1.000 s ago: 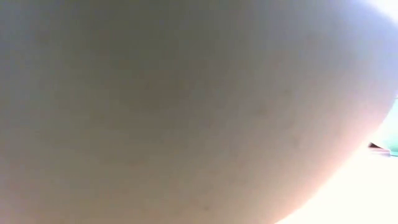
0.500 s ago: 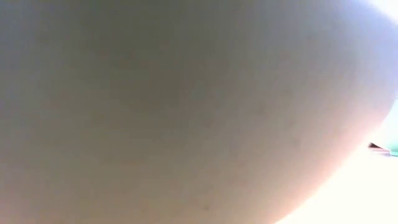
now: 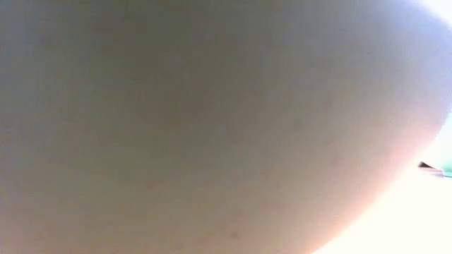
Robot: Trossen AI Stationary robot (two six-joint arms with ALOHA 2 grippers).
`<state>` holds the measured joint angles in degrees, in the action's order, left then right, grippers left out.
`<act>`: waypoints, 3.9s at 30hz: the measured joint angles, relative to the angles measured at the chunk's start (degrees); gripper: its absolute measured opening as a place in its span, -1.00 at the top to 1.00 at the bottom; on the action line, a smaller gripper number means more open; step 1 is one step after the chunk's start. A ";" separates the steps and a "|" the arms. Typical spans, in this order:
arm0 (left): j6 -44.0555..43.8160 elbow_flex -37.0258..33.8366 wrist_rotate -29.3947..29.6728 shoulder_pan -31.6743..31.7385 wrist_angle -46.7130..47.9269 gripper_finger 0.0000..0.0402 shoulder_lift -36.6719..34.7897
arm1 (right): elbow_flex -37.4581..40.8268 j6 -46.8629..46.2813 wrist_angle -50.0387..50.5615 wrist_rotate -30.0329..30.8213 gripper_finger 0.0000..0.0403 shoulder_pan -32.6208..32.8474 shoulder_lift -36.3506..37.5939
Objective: Place and stack bowls onto a shelf
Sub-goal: Put the green bowl on the shelf
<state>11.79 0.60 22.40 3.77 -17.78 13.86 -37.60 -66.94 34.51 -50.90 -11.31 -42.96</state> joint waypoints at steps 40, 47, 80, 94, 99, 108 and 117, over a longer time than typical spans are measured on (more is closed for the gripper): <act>1.66 0.02 0.01 0.00 -0.04 0.87 -0.01 | 2.72 5.99 -5.36 32.78 0.93 -0.24 6.98; 1.68 0.02 0.01 0.00 -0.06 0.87 0.01 | -0.52 21.97 -7.24 29.75 0.93 -0.24 6.91; 1.72 0.02 0.01 0.00 -0.07 0.87 -0.01 | -17.29 60.24 33.78 39.00 0.42 -0.24 -5.87; 1.73 0.02 0.01 0.00 -0.07 0.87 0.00 | -17.29 79.33 37.21 38.91 0.41 -0.22 -16.42; 1.72 0.02 0.01 0.00 -0.07 0.87 -0.01 | -17.27 81.81 37.96 38.89 0.45 -0.22 -19.27; 1.72 0.02 0.02 0.00 -0.07 0.87 0.00 | -15.10 84.35 36.57 38.85 0.45 -0.18 -22.60; 1.71 0.02 0.03 0.00 -0.07 0.87 0.01 | -8.64 87.63 32.49 38.98 0.45 0.22 -22.60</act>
<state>13.50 0.62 22.44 3.77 -17.85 13.86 -46.24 20.69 67.00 -11.92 -11.09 -65.56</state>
